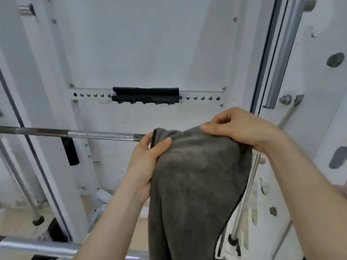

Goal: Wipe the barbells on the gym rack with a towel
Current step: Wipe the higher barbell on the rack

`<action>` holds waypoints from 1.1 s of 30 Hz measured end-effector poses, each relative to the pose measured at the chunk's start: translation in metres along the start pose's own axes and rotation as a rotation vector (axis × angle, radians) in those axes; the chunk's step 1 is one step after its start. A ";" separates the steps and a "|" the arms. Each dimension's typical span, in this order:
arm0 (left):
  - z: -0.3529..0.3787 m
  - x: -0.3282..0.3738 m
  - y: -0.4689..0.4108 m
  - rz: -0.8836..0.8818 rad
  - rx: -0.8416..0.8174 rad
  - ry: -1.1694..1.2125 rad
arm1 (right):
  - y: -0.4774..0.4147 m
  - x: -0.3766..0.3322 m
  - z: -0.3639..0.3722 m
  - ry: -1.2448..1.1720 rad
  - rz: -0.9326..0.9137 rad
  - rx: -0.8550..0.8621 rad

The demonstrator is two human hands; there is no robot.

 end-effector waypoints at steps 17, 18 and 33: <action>0.067 -0.030 -0.155 0.525 -0.170 -1.441 | -0.125 0.122 0.044 0.923 -0.021 0.039; 0.055 -0.023 -0.153 0.571 -0.133 -1.482 | -0.127 0.126 0.049 0.906 -0.015 -0.034; -0.031 -0.034 -0.161 0.869 -0.157 -1.731 | -0.163 0.064 0.120 1.020 -0.204 0.194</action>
Point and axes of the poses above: each hand's wrist, its own y-axis away from the middle knuckle, its own z-axis out of the palm, x = y × z, the point moved 8 cm from there along -y, towards the middle knuckle, and after that the axes turned 1 degree about y, right-handed, at the moved point
